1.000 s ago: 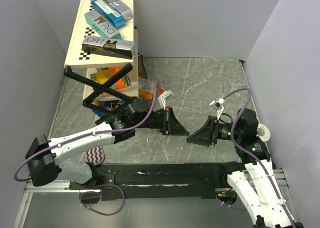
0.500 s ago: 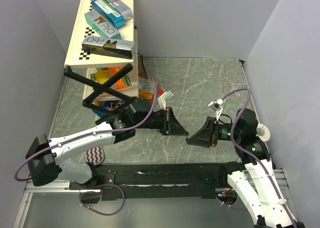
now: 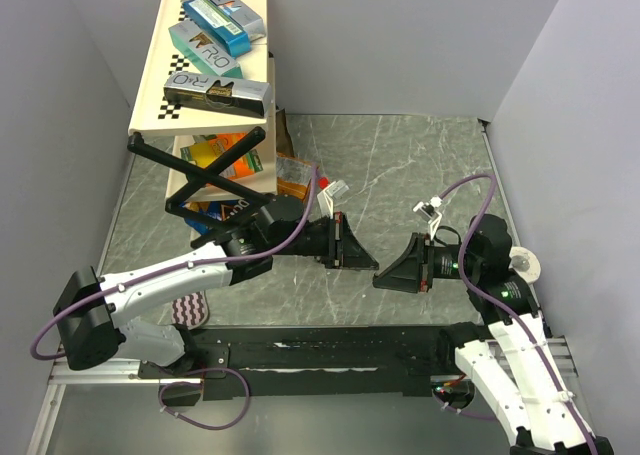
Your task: Unlock with the key
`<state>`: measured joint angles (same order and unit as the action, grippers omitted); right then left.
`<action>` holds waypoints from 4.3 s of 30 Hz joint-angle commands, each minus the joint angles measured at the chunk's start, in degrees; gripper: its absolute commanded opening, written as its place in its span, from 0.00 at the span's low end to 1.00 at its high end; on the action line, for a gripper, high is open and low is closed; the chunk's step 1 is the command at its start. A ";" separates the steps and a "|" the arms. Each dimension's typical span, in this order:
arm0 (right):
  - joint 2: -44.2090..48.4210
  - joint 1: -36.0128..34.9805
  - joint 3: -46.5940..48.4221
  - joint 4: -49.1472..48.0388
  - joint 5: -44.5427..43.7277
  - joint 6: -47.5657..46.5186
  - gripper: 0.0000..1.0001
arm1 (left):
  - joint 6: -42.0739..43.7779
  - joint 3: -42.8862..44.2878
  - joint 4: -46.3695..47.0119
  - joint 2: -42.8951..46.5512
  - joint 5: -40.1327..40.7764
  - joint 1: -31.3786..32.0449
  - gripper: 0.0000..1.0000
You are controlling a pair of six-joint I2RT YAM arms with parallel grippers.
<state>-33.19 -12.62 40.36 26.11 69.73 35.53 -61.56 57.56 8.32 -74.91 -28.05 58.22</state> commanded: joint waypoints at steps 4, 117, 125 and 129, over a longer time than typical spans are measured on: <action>-0.91 -0.56 -0.19 -1.85 1.02 -0.28 0.23 | 0.56 2.38 1.70 -0.67 0.81 0.14 0.01; -14.36 -0.21 -7.58 8.88 -18.67 -10.04 0.00 | -10.16 18.73 -30.37 -22.21 12.84 -2.67 0.01; -17.70 -0.65 -6.52 6.76 -16.83 -9.60 0.00 | -9.46 20.84 -31.69 -22.64 14.25 -1.44 0.01; -18.22 -0.65 -5.91 6.68 -16.74 -9.78 0.00 | -9.63 20.84 -31.61 -22.73 14.25 -1.26 0.01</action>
<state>-51.13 -12.91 32.10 35.35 51.22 25.89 -69.69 76.01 -24.64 -99.35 -13.72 56.51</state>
